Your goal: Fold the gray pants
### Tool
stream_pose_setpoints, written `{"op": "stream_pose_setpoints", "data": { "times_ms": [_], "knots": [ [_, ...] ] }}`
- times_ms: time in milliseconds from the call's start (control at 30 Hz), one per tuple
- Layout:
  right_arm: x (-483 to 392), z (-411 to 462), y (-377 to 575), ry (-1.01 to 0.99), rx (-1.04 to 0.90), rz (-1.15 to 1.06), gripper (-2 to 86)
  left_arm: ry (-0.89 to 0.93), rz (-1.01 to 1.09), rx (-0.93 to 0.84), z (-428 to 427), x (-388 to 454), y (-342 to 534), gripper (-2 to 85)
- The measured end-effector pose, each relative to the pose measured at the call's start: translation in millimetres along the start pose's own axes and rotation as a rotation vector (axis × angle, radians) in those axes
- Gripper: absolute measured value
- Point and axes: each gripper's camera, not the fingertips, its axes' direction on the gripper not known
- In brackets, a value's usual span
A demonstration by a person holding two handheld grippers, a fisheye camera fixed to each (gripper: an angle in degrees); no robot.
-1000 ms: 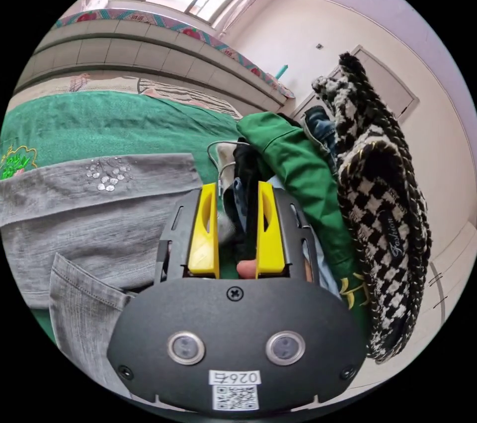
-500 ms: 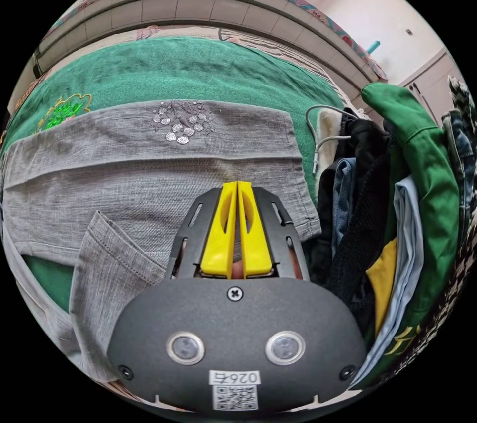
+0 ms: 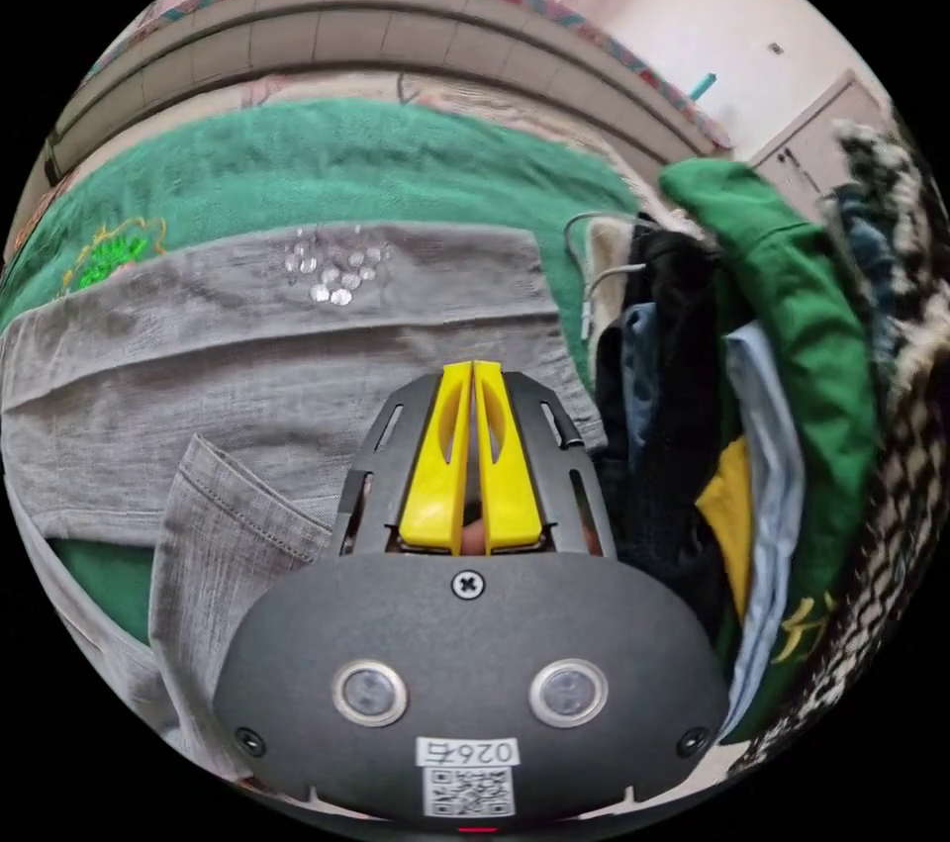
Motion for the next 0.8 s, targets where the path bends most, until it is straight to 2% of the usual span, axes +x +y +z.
{"op": "stream_pose_setpoints", "data": {
  "times_ms": [33,67,100,133,167,200,267,333,400,433,500,567,700,800],
  "knots": [
    [4,-14,9,0.032,0.061,0.037,-0.9,0.122,-0.051,0.128,-28,-14,17,-0.8],
    [9,-38,24,0.041,0.173,0.085,-0.9,0.322,-0.116,0.270,-53,-32,37,-0.8],
    [12,-53,33,0.034,0.237,0.107,-0.9,0.447,-0.131,0.346,-64,-41,47,-0.9],
    [19,-86,55,0.000,0.383,0.142,-0.9,0.690,-0.134,0.510,-83,-55,68,-0.9],
    [26,-119,83,-0.037,0.537,0.173,-0.9,0.825,-0.162,0.619,-99,-60,87,-0.9],
    [29,-133,96,-0.049,0.604,0.190,-0.8,0.844,-0.172,0.647,-108,-59,95,-0.9],
    [39,-180,151,-0.068,0.819,0.224,-0.7,0.737,-0.122,0.655,-152,-36,120,-0.7],
    [39,-197,179,-0.084,0.832,0.169,-0.5,0.598,-0.074,0.628,-181,-12,134,-0.2],
    [31,-199,193,-0.130,0.742,0.048,-0.6,0.463,-0.006,0.575,-200,15,140,1.2],
    [24,-193,198,-0.176,0.662,-0.011,-0.8,0.401,0.040,0.538,-206,33,140,4.9],
    [8,-177,207,-0.239,0.576,-0.078,-0.8,0.380,0.091,0.466,-203,57,133,9.7],
    [-15,-151,218,-0.261,0.498,-0.097,-0.2,0.411,0.117,0.315,-178,87,114,14.9],
    [-52,-112,216,-0.254,0.395,-0.130,3.8,0.399,0.154,0.078,-122,135,87,16.6],
    [-74,-81,201,-0.318,0.310,-0.140,7.5,0.290,0.216,-0.056,-85,175,76,17.2]
  ]
}}
